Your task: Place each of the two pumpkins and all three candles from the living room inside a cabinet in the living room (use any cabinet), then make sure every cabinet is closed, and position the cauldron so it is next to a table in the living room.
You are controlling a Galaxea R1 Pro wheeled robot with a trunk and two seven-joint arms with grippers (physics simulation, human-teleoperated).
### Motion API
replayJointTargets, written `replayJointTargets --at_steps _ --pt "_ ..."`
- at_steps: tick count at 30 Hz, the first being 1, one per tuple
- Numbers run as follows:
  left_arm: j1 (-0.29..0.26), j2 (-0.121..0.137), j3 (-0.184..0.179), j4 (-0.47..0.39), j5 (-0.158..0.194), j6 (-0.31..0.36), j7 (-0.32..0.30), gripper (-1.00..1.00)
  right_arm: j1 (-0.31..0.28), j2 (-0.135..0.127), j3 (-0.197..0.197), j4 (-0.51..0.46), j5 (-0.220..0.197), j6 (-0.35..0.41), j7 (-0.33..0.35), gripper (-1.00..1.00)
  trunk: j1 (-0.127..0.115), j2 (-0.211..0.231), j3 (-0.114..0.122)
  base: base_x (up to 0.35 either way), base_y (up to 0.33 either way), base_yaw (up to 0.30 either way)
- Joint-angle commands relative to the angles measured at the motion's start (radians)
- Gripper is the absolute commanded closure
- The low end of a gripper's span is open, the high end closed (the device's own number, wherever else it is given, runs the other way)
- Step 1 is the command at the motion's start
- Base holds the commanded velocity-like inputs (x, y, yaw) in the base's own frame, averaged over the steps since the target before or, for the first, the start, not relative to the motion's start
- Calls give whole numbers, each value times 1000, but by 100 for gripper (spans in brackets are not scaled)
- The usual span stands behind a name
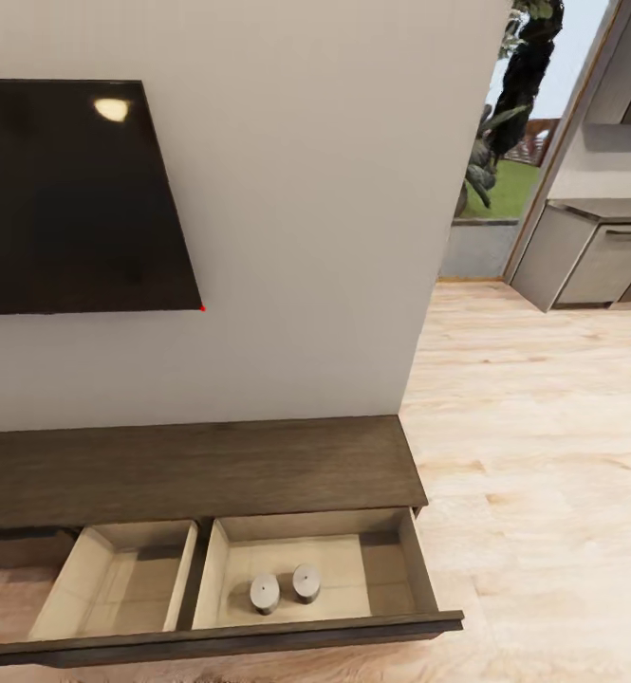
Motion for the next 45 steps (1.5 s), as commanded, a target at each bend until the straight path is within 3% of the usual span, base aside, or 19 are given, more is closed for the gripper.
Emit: replayJointTargets --at_steps 1,7,32,45 --pt "3 0 -8 1 9 -16 2 -100 0 1 9 9 -7 -2 -3 -100 0 -1 -1 0 0 275" --pt "12 -3 -8 1 11 -42 1 -100 0 1 9 27 -7 -4 -4 -100 0 -1 -1 -39 0 286" --pt "16 -3 -8 2 11 -45 1 -100 0 1 9 28 -7 -4 -3 -100 0 -1 -1 -176 0 291" --pt "28 2 -8 17 9 -39 4 -100 0 1 9 28 -7 -4 -3 -100 0 -1 -1 -19 0 291"
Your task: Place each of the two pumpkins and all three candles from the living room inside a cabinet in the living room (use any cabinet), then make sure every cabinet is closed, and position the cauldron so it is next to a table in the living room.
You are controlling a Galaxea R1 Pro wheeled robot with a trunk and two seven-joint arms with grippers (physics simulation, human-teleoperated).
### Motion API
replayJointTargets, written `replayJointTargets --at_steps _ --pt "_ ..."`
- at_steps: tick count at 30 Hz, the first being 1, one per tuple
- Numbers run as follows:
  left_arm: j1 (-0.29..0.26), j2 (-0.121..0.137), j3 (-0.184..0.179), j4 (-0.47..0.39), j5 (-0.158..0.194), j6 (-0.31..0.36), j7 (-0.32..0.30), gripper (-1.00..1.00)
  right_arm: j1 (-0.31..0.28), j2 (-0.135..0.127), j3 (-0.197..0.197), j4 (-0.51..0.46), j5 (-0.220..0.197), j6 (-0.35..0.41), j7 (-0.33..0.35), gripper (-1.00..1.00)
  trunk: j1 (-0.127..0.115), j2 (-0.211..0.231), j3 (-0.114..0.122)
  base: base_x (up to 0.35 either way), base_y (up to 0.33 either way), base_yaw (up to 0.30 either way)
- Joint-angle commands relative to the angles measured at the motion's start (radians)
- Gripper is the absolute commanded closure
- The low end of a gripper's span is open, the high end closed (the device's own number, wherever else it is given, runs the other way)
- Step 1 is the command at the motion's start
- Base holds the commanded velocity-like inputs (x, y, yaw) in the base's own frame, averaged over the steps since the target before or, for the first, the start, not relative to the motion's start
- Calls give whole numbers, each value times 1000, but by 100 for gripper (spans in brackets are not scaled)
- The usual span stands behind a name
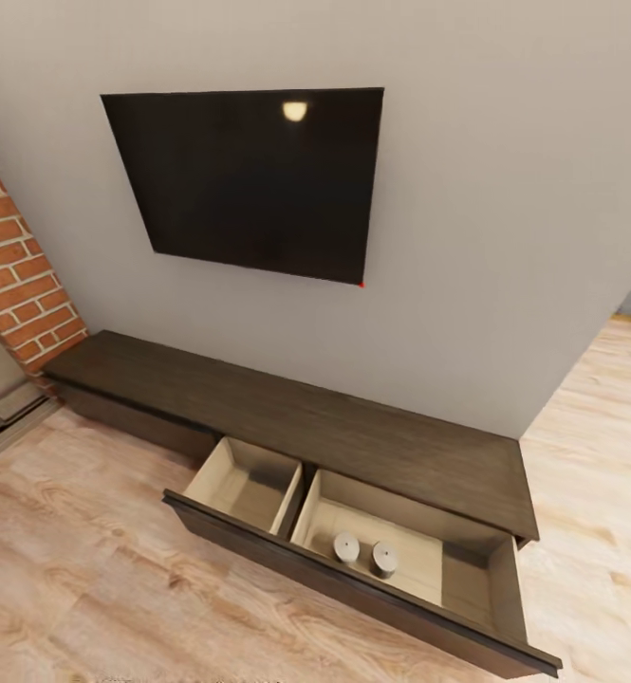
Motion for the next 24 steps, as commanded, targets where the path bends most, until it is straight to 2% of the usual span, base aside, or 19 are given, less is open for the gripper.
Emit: replayJointTargets --at_steps 1,24 --pt "1 0 -9 1 8 -3 3 -100 -1 1 8 3 -6 -3 -1 -100 0 -1 -1 0 0 291" --pt "13 3 -9 3 7 -4 2 -100 -1 1 9 3 -5 -3 -1 -100 0 -1 -1 0 0 291"
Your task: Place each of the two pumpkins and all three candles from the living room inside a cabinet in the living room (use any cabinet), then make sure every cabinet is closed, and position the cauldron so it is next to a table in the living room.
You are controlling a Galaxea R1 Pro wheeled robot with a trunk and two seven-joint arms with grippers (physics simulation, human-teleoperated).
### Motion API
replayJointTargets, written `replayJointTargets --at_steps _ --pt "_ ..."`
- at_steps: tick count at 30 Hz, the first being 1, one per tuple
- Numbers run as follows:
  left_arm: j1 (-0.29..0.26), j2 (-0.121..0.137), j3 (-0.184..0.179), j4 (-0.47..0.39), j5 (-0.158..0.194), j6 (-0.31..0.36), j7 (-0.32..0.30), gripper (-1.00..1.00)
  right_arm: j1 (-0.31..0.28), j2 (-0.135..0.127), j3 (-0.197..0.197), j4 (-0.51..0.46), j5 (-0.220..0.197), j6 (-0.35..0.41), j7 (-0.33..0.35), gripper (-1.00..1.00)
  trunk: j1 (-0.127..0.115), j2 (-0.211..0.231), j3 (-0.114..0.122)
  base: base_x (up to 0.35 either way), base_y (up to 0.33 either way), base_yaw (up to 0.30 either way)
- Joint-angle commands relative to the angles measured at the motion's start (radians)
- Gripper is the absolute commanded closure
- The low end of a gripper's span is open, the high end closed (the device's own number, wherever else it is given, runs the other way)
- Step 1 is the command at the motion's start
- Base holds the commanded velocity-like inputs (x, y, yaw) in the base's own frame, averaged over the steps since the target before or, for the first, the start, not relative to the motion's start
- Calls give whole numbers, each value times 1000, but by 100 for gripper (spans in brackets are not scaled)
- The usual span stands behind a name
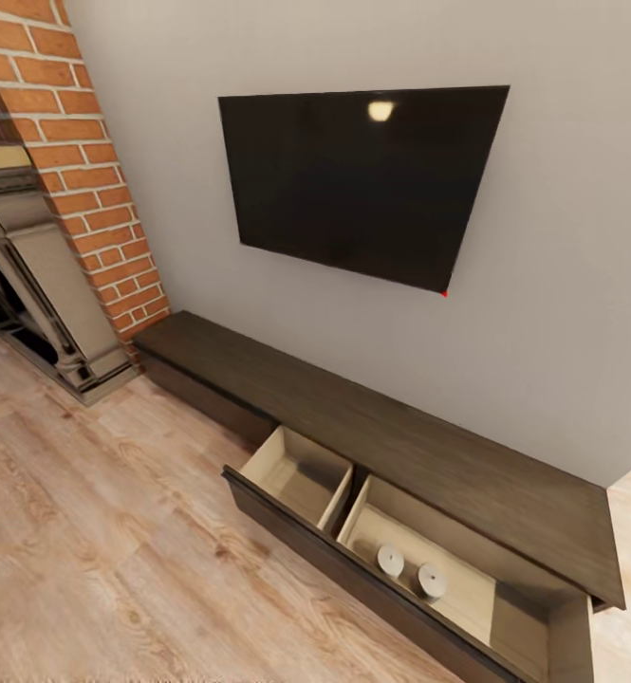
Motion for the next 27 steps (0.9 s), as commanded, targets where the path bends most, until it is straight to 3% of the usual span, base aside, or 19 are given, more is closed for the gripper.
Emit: replayJointTargets --at_steps 1,27 --pt "0 0 -8 0 8 -2 3 -100 -1 1 8 3 -6 -3 -1 -100 0 -1 -1 0 0 291" --pt "0 0 -8 0 8 -2 3 -100 -1 1 9 4 2 -4 -1 -100 0 -1 7 0 0 288"
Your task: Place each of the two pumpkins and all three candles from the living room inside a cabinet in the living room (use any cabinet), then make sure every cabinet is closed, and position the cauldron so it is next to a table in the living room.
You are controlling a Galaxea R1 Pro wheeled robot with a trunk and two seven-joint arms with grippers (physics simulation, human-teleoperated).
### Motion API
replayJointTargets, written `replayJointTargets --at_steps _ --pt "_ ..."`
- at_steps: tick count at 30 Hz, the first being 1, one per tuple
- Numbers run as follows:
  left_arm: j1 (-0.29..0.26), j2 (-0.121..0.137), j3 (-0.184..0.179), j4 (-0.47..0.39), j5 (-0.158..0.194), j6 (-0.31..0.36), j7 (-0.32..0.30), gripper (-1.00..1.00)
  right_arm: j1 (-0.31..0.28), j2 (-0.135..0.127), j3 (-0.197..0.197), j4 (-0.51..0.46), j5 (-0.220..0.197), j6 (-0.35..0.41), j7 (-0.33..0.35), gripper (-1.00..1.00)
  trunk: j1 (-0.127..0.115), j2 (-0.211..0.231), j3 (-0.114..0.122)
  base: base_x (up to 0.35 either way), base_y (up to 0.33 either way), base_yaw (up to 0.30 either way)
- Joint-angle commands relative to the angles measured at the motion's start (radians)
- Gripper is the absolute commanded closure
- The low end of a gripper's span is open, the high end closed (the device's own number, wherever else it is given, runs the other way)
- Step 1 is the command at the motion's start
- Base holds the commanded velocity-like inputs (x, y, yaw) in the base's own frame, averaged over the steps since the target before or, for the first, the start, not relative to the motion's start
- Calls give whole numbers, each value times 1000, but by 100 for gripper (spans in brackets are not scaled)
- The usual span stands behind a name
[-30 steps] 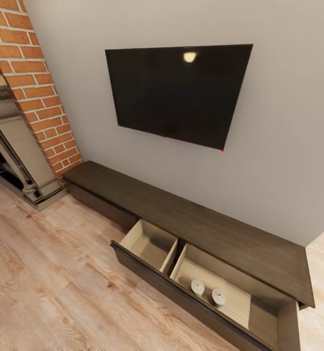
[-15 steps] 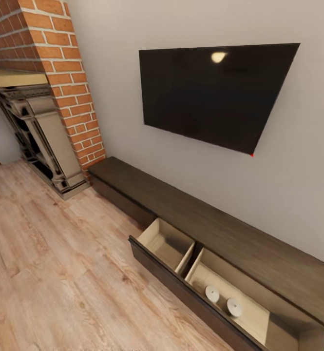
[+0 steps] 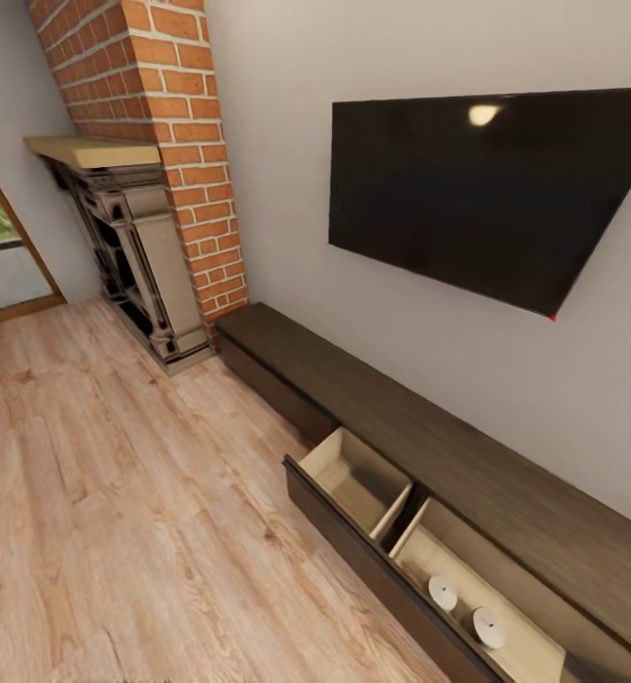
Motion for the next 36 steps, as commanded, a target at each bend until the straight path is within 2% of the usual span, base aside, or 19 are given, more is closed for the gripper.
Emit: replayJointTargets --at_steps 1,36 --pt "0 0 -8 0 8 -2 3 -100 -1 1 8 3 -6 -3 -1 -100 0 -1 0 0 0 278" --pt "0 0 -9 -1 8 -2 3 -100 16 1 8 3 -3 -25 -1 -100 0 -1 33 0 0 253"
